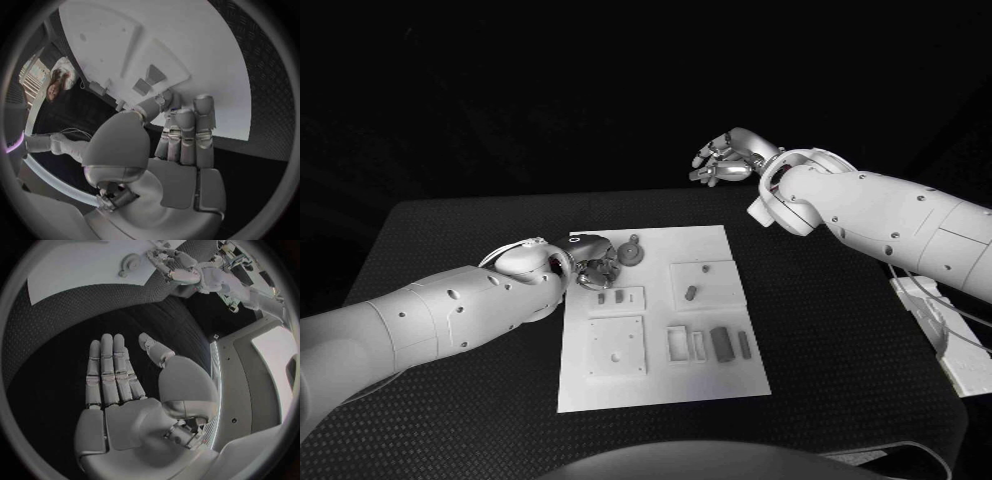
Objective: Assemble the parts on the task board
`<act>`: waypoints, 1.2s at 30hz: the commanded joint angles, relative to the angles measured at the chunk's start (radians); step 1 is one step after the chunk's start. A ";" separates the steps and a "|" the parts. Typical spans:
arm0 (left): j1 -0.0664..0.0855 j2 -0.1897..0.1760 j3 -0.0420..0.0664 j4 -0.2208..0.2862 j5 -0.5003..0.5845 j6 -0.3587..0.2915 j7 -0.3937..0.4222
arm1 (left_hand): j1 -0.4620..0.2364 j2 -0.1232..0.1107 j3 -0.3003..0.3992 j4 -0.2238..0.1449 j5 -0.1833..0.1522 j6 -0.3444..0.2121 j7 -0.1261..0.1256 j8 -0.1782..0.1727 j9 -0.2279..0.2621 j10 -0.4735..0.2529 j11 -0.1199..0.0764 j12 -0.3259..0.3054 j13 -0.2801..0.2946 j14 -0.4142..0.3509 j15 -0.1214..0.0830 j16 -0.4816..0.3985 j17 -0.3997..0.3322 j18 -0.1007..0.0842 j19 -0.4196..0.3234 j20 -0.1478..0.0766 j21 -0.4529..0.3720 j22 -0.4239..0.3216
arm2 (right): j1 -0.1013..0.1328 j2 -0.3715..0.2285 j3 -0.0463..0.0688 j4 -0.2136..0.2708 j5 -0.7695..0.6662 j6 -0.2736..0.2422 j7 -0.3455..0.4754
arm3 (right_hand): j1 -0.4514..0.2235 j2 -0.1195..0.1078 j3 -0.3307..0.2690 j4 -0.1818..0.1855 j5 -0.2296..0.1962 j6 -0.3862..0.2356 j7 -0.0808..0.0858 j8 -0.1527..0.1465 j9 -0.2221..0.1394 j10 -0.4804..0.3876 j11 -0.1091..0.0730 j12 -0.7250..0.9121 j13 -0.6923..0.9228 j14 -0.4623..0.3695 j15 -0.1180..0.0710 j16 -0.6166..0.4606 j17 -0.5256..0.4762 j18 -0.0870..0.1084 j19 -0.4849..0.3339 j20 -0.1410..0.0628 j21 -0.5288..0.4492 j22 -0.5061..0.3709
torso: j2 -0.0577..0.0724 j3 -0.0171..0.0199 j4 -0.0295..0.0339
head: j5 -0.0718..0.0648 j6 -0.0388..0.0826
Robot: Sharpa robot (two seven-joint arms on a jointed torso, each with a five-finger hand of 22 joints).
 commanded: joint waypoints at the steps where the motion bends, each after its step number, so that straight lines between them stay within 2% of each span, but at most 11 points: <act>1: -0.004 0.002 -0.002 0.001 0.024 0.009 0.015 | 0.000 -0.011 -0.007 0.001 -0.007 -0.016 0.004 -0.008 -0.005 -0.006 0.000 -0.004 0.002 -0.007 0.001 -0.005 0.001 0.112 -0.006 0.005 -0.006 0.013 | 0.000 0.000 0.001 0.001 -0.001 0.007 0.008 | 0.011 -0.002 -0.003 -0.001 0.002 0.001 0.006 -0.004 -0.001 -0.002 -0.004 -0.005 -0.002 0.004 0.001 -0.006 0.002 0.012 -0.002 0.003 -0.005 0.001 | 0.000 0.0003 -0.0004 | 0.000 -0.001; 5: -0.004 0.001 -0.002 0.002 0.026 0.000 0.017 | -0.001 -0.018 -0.013 0.002 -0.008 -0.057 -0.002 -0.028 -0.017 -0.009 0.001 -0.003 0.004 -0.010 0.002 -0.005 0.001 0.112 -0.007 0.006 -0.010 0.014 | 0.000 -0.001 0.001 0.001 -0.001 0.009 0.008 | 0.011 -0.002 -0.003 -0.001 0.002 0.001 0.006 -0.004 -0.001 -0.002 -0.004 -0.005 -0.002 0.004 0.001 -0.008 0.003 0.012 -0.003 0.004 -0.005 0.001 | 0.000 0.0005 -0.0001 | 0.000 -0.001; 9: -0.004 0.000 -0.002 0.002 0.026 -0.007 0.019 | -0.001 -0.020 -0.016 0.002 -0.009 -0.073 -0.003 -0.034 -0.021 -0.006 0.000 -0.001 0.007 -0.009 0.000 -0.003 0.002 0.112 -0.004 0.006 -0.010 0.015 | 0.000 -0.001 0.001 0.001 -0.001 0.010 0.008 | 0.012 -0.002 -0.003 -0.001 0.002 0.001 0.007 -0.004 -0.001 -0.002 -0.004 -0.005 -0.003 0.004 0.001 -0.009 0.004 0.012 -0.003 0.004 -0.006 0.001 | 0.000 0.0006 -0.0002 | 0.001 -0.001; 27: -0.004 -0.017 0.000 0.003 0.027 -0.028 0.014 | 0.002 -0.022 -0.018 0.001 -0.009 -0.077 -0.004 -0.035 -0.022 -0.001 -0.003 0.001 0.010 -0.007 -0.002 -0.002 0.003 0.112 -0.002 0.004 -0.011 0.016 | 0.000 -0.004 0.001 0.000 -0.001 0.011 0.008 | 0.013 -0.002 -0.004 -0.002 0.002 0.001 0.007 -0.004 -0.002 -0.003 -0.004 -0.006 -0.005 0.003 0.002 -0.014 0.007 0.012 -0.005 0.005 -0.008 0.002 | -0.001 0.0000 0.0003 | 0.001 0.002; 36: -0.004 -0.028 0.001 0.005 0.045 -0.040 0.008 | -0.010 -0.034 -0.027 0.008 -0.009 -0.091 -0.007 -0.039 -0.026 0.002 -0.004 0.002 0.016 -0.006 -0.003 0.001 0.004 0.111 0.001 0.003 -0.011 0.017 | 0.000 -0.006 0.001 0.000 -0.001 0.011 0.008 | 0.013 -0.002 -0.004 -0.002 0.002 0.001 0.007 -0.005 -0.002 -0.003 -0.004 -0.005 -0.006 0.003 0.002 -0.015 0.009 0.012 -0.006 0.005 -0.008 0.002 | 0.000 -0.0002 0.0004 | 0.001 0.004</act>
